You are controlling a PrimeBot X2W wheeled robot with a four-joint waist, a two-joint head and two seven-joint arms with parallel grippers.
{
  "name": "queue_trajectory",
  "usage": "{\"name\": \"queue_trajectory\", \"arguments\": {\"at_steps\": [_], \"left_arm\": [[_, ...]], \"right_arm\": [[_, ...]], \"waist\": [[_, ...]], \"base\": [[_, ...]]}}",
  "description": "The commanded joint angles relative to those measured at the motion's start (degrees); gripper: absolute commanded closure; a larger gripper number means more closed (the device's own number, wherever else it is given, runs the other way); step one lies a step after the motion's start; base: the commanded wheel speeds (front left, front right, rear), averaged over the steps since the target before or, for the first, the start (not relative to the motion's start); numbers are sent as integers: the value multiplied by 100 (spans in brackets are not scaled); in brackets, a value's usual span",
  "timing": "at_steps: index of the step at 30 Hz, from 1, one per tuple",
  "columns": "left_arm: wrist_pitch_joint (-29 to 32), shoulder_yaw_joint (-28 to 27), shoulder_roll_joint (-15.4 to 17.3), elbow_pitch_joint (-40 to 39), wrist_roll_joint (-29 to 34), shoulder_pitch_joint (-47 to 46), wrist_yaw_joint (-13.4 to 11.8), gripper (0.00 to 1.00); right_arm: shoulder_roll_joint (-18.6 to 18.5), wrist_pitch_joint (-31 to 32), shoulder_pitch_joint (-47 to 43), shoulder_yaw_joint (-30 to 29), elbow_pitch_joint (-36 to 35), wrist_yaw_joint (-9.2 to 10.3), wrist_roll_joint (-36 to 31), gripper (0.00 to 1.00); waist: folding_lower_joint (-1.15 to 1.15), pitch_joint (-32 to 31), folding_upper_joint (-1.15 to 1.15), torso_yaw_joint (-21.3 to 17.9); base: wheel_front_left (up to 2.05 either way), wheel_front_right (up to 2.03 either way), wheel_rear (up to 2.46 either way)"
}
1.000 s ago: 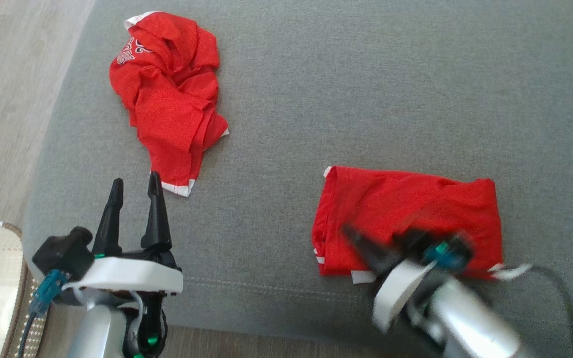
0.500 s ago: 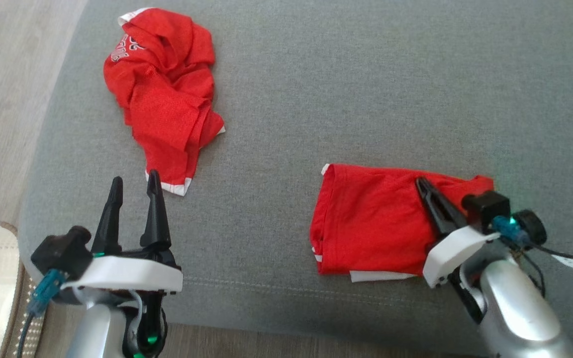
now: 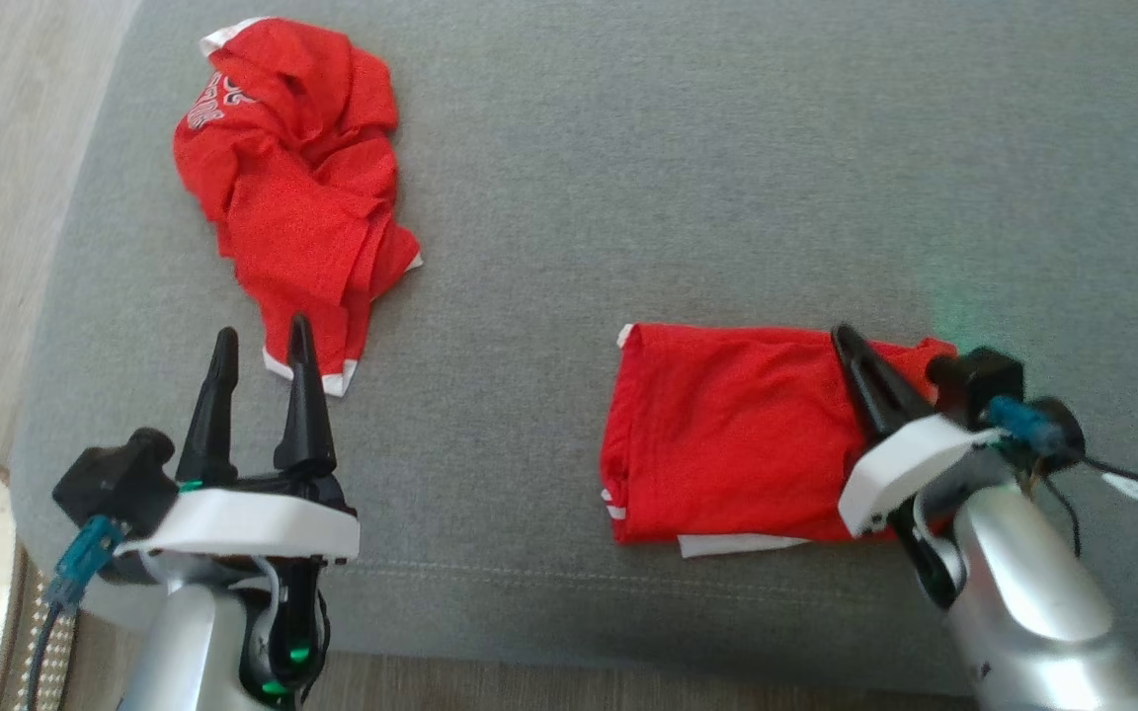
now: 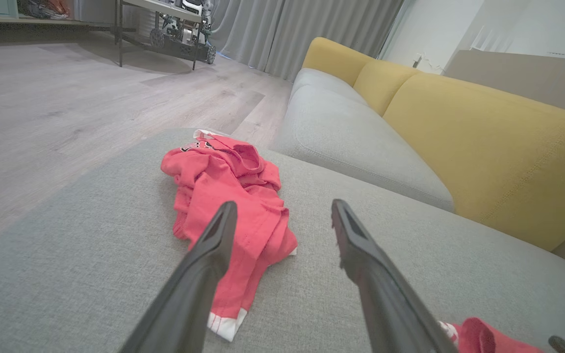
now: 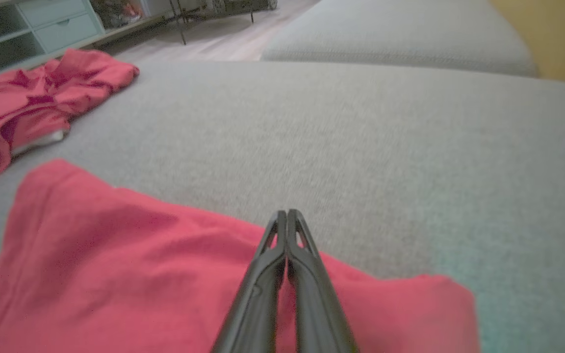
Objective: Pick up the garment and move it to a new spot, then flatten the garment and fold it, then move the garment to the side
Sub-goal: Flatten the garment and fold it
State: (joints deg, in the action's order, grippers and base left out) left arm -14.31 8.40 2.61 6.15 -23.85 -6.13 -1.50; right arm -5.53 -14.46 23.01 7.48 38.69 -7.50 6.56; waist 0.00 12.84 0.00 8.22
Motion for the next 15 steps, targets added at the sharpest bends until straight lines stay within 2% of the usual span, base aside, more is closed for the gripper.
{"name": "queue_trajectory", "arguments": {"at_steps": [1, 6, 10, 15], "left_arm": [[-69, -245, 27, -173, 42, -133, 16, 0], [-69, -261, 27, -221, 42, -90, -6, 0], [-69, -252, 27, -255, 49, -75, -2, 0], [-69, -247, 27, -256, 68, -47, -40, 0]], "right_arm": [[67, -52, 50, 49, -498, 1, 102, 100], [5, -53, -138, -78, -1337, 1, 241, 100], [-277, -53, -409, -48, -2312, 1, 86, 100], [-365, -53, -736, -306, -2862, 1, -17, 100]], "waist": [[0, -65, 0, -89], [0, -149, 0, -232], [0, -200, 0, -373], [0, -271, 0, -530]], "base": [[0, 0, 0], [0, 0, 0], [0, 0, 0], [0, 0, 0]]}}
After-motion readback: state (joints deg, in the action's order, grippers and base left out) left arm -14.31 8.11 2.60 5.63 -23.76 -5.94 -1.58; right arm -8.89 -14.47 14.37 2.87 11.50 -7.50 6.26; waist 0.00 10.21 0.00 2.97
